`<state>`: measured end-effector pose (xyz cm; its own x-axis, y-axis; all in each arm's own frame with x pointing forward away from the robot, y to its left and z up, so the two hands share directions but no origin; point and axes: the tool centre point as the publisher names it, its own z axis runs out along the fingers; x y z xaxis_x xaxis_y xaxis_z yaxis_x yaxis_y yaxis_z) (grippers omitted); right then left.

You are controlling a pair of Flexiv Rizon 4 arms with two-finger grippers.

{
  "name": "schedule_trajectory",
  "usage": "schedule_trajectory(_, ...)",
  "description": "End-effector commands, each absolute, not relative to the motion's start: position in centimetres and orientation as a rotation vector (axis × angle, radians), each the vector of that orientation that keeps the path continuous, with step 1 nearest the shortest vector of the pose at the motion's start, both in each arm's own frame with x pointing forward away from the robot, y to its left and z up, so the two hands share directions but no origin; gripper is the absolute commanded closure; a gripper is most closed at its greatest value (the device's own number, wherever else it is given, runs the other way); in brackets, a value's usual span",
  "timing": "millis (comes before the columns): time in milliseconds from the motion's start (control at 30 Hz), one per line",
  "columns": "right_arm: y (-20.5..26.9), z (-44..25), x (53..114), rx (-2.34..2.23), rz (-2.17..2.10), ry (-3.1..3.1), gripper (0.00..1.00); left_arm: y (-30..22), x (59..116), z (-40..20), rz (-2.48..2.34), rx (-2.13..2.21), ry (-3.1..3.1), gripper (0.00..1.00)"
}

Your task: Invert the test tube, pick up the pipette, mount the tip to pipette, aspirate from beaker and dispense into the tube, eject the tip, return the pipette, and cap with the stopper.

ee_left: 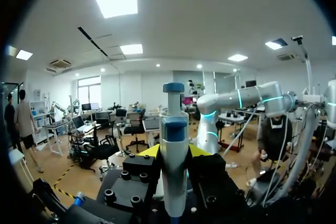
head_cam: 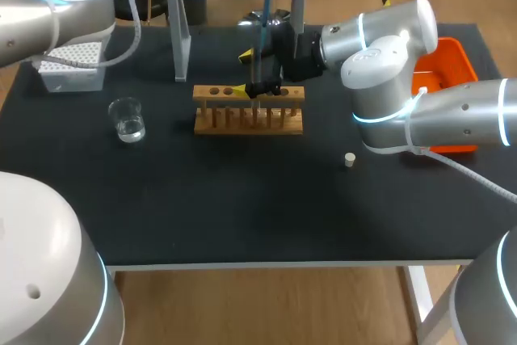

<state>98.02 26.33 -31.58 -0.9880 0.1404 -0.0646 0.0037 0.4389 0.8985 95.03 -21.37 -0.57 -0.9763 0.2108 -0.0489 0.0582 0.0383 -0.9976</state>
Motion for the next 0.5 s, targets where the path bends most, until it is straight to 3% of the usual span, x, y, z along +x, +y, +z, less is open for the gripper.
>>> schedule_trajectory(33, 26.3, -31.5, 98.0, 0.128, 1.59, 2.556, 0.0, -21.2, 94.2, 0.2, 2.091, -0.276, -2.208, 1.0)
schedule_trajectory(500, 26.3, -31.5, 98.0, 0.128, 1.59, 2.556, 0.0, -16.1, 89.7, 0.8, 2.129, -0.146, -2.338, 1.0)
